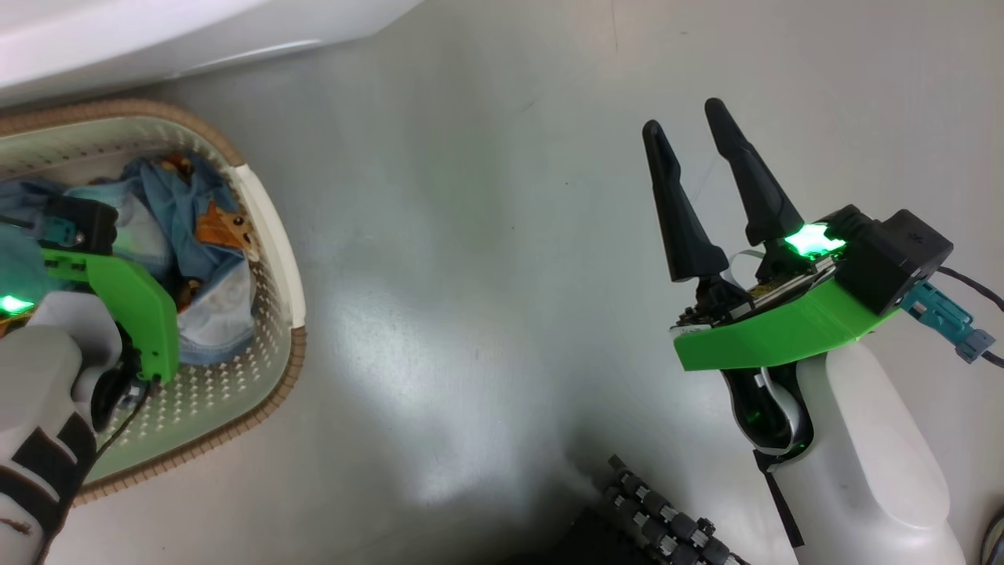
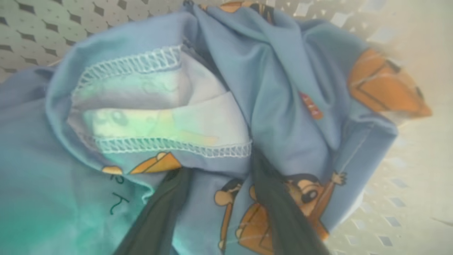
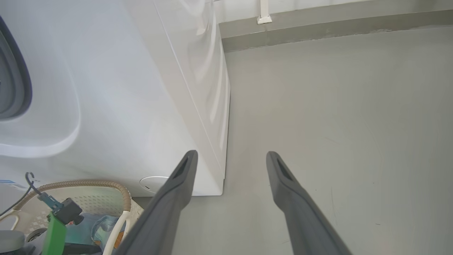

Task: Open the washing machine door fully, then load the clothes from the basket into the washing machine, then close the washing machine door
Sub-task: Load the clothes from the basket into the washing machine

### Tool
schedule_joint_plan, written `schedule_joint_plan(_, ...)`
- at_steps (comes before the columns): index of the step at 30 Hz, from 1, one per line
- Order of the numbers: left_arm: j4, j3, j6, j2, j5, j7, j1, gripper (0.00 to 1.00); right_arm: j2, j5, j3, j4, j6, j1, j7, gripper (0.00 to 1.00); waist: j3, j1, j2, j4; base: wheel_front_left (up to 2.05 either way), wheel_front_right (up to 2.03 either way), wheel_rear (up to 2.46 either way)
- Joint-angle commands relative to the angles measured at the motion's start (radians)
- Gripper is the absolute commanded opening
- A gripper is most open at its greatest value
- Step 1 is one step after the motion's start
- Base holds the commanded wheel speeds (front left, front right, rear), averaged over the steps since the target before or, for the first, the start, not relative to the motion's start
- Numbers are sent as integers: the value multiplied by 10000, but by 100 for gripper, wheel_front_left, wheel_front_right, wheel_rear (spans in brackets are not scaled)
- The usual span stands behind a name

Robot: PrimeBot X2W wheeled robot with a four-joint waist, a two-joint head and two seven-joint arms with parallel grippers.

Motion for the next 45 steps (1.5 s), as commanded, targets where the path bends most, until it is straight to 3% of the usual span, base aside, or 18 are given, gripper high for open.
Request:
schedule_joint_plan(1,-44,51,-15,270,-207,-19,-56,0,35,38,188,-220,23,354,-48,100,-5,0,0,9,0,0,0)
schedule_joint_plan(13,-484,-830,-15,361,-1148,-1141,-25,0,35,-121,85,-118,23,289,-48,100,-579,0,0,323,0,0,0)
schedule_joint_plan(21,-1371,-1316,-15,470,-2098,-2437,580,0,35,-358,-31,175,23,357,-48,100,-1752,0,0,906,0,0,0)
schedule_joint_plan(30,-2024,-1432,-15,473,-2743,-3194,1237,0,35,-685,-123,545,23,605,-48,100,-3050,0,0,1455,0,0,0)
schedule_joint_plan(35,-2461,-951,-15,526,-2819,-3325,1769,0,35,-906,-266,776,23,867,-48,100,-3941,0,0,1787,0,0,0)
schedule_joint_plan(45,-3884,2129,-15,337,-1240,-3334,3741,0,-191,-934,-345,1128,23,1508,-48,100,-5688,0,0,2373,0,0,0)
